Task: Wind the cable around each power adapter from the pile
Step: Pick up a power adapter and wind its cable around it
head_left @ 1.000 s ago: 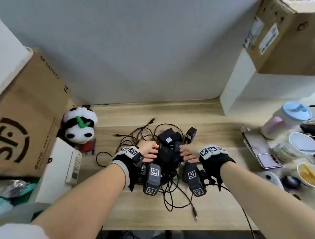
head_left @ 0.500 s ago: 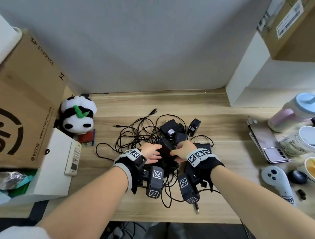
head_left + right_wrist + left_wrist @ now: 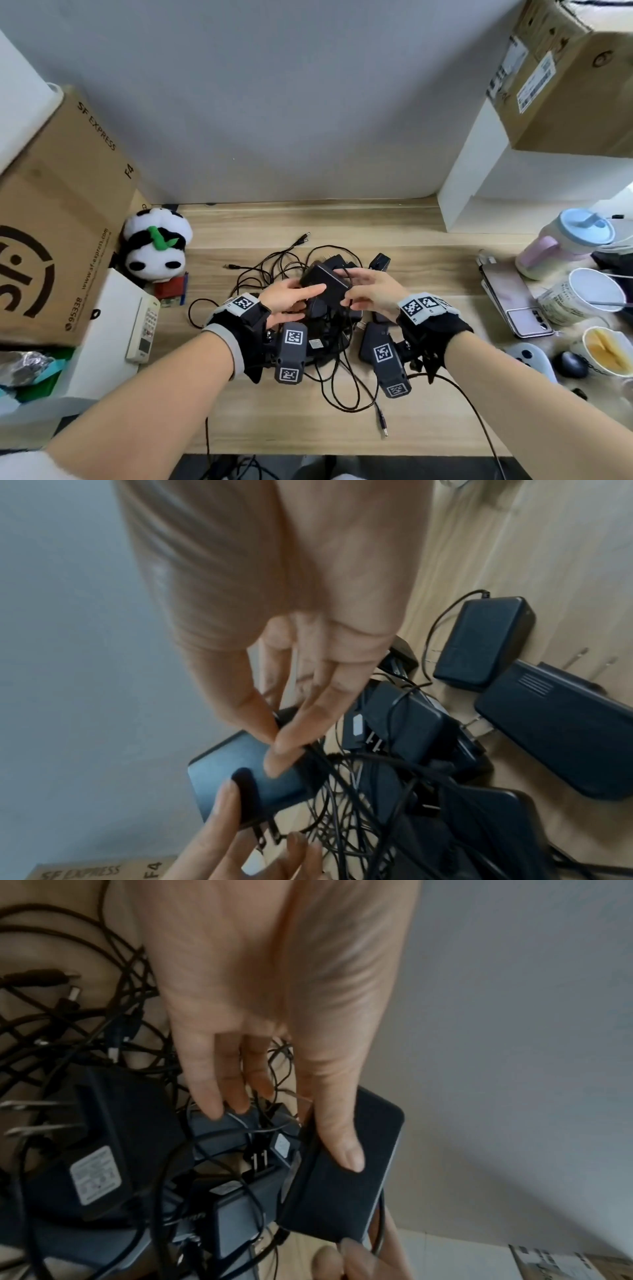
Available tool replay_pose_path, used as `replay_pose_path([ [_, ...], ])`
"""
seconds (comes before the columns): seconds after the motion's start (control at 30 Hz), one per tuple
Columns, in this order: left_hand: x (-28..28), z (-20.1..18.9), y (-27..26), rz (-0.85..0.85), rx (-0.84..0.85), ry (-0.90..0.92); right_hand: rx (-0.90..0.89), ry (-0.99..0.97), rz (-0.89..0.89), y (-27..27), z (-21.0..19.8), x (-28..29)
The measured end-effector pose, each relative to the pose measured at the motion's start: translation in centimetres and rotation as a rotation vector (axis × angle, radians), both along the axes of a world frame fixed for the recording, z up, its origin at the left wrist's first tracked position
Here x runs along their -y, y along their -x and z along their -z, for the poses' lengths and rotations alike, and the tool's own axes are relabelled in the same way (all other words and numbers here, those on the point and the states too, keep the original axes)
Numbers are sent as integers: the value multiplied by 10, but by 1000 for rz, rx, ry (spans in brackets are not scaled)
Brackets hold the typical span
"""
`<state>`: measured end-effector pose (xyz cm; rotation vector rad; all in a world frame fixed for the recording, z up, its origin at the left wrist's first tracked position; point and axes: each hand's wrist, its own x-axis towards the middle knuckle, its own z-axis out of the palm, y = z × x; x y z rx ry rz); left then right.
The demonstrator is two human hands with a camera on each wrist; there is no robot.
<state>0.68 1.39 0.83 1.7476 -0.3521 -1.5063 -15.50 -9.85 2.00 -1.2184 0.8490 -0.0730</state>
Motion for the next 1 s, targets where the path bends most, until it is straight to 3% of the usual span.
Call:
replay_pose_path([
  [0.2,12,-34,-9,-109,-9,226,0,36,42,-13,-35,8],
  [0.3,16,-48,-19,-256,57,295,-89,167,173,-12,-43,23],
  [0.6,17,-95,-58,-661,-152,529,-207,532,626,24,-37,82],
  [0.73,19,-116,-69,-743,-121,598,-366,547,586,40,-21,102],
  [0.83,24,-134,-68,-733,-160,672,-557,449,453,46,-13,105],
  [0.9,28,-144,-63,-712,-199,722,-698,483,319,45,-16,98],
  [1.0,34,-159,-50,-644,-256,769,-517,512,281,33,-32,73],
])
